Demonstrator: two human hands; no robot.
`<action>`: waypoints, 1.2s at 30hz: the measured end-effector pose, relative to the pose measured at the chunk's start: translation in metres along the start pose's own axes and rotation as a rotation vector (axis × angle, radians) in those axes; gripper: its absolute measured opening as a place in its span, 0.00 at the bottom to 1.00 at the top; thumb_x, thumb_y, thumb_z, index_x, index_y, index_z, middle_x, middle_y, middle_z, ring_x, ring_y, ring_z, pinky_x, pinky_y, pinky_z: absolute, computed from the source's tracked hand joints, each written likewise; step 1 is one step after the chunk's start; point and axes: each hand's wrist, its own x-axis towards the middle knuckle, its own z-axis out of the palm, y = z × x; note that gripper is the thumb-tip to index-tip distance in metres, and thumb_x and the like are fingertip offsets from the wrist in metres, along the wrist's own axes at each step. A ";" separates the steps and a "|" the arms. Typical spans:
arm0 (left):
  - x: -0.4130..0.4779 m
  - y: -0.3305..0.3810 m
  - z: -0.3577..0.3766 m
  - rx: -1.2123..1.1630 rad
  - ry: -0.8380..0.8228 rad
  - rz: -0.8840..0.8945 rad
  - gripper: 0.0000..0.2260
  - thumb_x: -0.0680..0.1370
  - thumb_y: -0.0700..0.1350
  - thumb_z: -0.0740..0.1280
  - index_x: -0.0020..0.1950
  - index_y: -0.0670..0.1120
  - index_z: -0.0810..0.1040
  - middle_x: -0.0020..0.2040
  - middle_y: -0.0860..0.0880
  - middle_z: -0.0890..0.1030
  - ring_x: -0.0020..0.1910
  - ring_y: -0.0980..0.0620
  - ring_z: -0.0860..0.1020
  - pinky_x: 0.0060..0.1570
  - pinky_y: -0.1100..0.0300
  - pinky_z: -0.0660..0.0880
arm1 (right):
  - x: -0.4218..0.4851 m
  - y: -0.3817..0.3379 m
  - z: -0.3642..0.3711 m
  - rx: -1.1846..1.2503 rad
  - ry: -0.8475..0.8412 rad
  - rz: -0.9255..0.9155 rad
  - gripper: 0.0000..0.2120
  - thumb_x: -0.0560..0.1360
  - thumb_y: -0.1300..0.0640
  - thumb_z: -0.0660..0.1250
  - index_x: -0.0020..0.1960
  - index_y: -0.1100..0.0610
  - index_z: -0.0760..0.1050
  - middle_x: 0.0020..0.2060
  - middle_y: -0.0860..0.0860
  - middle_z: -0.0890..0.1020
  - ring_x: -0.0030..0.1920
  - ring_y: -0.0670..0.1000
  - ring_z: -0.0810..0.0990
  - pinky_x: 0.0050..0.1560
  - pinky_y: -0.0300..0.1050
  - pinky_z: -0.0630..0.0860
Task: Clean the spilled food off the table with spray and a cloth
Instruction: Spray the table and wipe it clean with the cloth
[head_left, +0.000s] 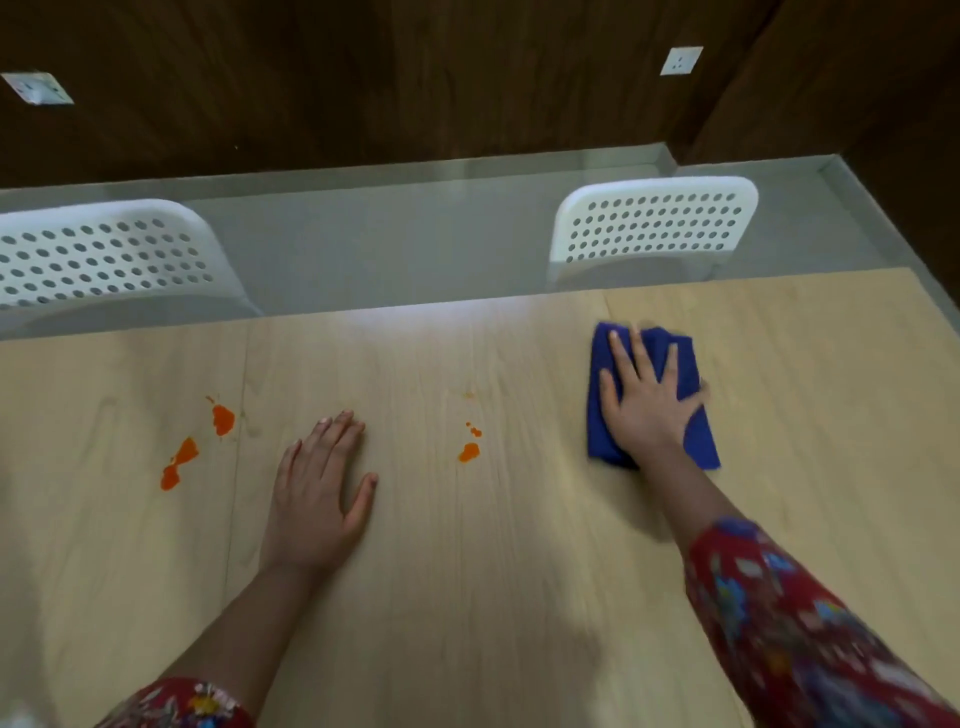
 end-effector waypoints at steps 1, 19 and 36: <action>0.000 0.000 0.000 -0.004 0.000 -0.003 0.27 0.78 0.56 0.54 0.75 0.48 0.65 0.75 0.49 0.65 0.76 0.51 0.59 0.74 0.47 0.56 | 0.020 -0.017 -0.002 0.024 0.000 0.022 0.26 0.81 0.40 0.43 0.77 0.37 0.41 0.78 0.40 0.44 0.78 0.56 0.40 0.68 0.75 0.44; 0.001 -0.001 0.001 0.019 0.006 -0.051 0.27 0.77 0.57 0.55 0.76 0.49 0.64 0.76 0.51 0.64 0.76 0.53 0.57 0.74 0.50 0.53 | 0.061 -0.067 0.000 0.056 0.066 -0.060 0.29 0.80 0.39 0.44 0.79 0.45 0.45 0.79 0.44 0.49 0.78 0.55 0.44 0.75 0.62 0.42; -0.001 0.000 0.001 -0.003 0.015 -0.048 0.28 0.77 0.57 0.55 0.76 0.49 0.62 0.76 0.51 0.63 0.77 0.54 0.56 0.75 0.50 0.54 | 0.058 -0.110 0.005 0.086 0.059 -0.030 0.29 0.80 0.39 0.43 0.79 0.44 0.45 0.79 0.44 0.48 0.78 0.57 0.42 0.73 0.66 0.43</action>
